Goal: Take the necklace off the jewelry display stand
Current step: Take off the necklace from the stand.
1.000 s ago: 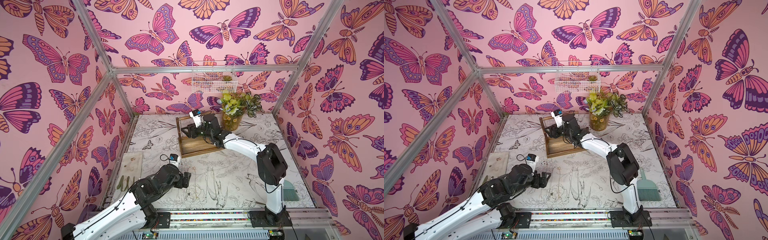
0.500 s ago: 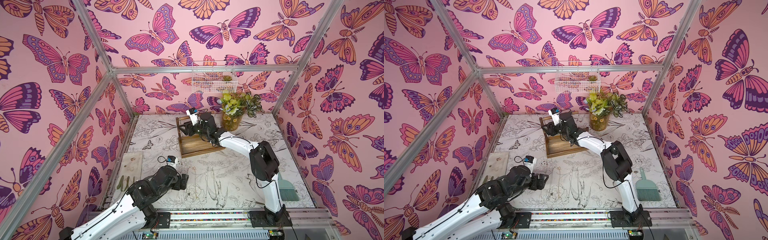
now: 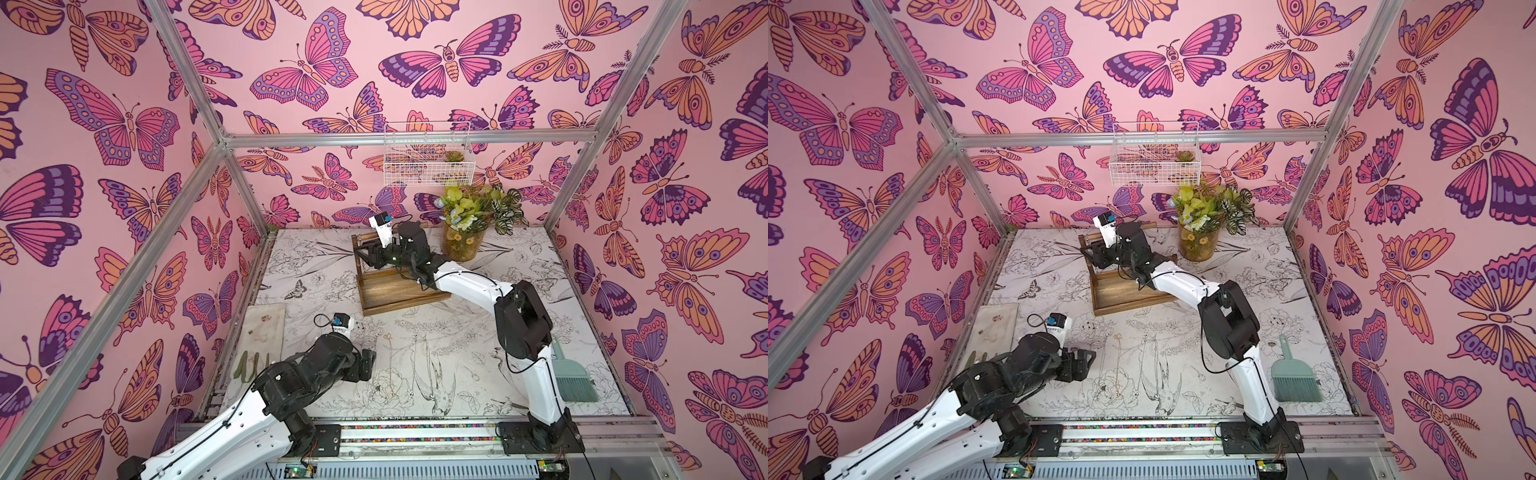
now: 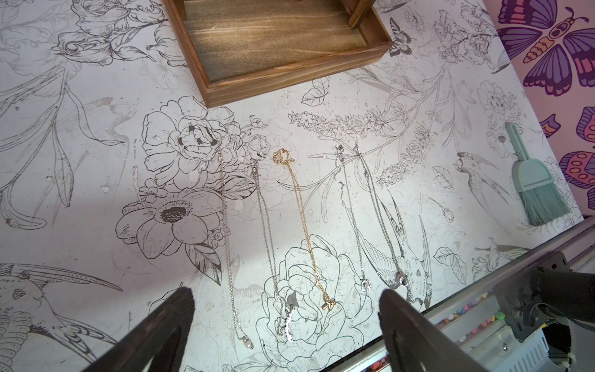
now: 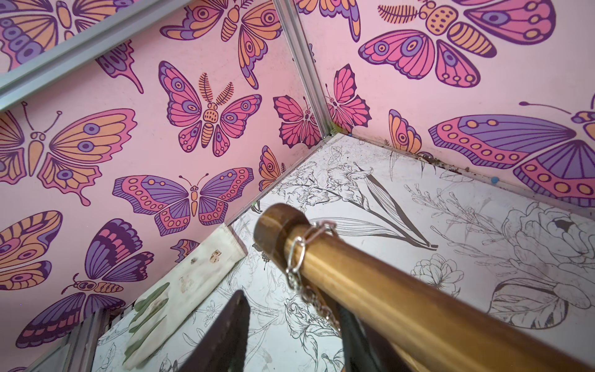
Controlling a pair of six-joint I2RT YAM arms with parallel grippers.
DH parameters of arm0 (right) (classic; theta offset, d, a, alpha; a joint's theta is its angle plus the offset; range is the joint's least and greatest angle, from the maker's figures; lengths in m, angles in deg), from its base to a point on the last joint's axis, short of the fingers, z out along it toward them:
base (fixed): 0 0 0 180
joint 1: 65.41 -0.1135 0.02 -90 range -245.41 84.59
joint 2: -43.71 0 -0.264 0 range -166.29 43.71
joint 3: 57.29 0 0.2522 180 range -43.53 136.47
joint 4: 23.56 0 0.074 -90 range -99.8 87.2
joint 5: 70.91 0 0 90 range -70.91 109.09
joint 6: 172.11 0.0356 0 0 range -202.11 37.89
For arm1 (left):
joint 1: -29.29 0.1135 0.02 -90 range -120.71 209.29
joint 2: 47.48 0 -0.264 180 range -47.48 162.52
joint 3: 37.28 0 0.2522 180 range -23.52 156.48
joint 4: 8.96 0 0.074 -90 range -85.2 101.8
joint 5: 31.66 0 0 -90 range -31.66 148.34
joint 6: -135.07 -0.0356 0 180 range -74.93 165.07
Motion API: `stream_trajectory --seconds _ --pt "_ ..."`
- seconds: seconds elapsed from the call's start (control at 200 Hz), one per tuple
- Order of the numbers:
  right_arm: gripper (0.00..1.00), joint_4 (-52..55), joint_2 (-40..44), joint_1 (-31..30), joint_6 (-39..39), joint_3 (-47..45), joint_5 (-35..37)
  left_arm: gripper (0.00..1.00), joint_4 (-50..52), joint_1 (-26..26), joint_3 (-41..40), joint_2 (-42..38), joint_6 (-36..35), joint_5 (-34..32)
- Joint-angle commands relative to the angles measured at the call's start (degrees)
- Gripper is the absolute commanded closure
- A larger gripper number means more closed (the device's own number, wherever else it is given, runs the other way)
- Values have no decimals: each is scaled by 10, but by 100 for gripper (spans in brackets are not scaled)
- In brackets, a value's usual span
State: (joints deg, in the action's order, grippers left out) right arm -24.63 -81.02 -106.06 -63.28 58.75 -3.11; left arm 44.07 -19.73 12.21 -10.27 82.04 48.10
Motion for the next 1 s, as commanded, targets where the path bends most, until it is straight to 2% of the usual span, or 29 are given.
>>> stream_trajectory --seconds 0.0,0.225,0.521,0.576,0.646,0.776,0.836,0.996 --pt "56 -9 -15 2 -7 28 -13 8 17 5 -10 -4 8 5" --pt "65 3 -28 4 -6 53 -24 8 19 5 -11 -4 9 4" --pt "87 2 -19 5 -6 37 -11 8 19 5 -13 -3 10 3" --pt "96 2 -18 6 -5 35 -6 8 18 5 -13 -3 10 3" --pt "100 1 -18 8 -2 35 -3 8 18 5 -14 -3 10 3" --pt "100 -4 -15 10 3 31 0 8 18 5 -14 -3 8 4" --pt "86 -5 -16 11 4 28 2 8 18 5 -14 -4 7 5" --pt "70 -8 -20 12 7 30 3 8 18 5 -17 -9 7 5"
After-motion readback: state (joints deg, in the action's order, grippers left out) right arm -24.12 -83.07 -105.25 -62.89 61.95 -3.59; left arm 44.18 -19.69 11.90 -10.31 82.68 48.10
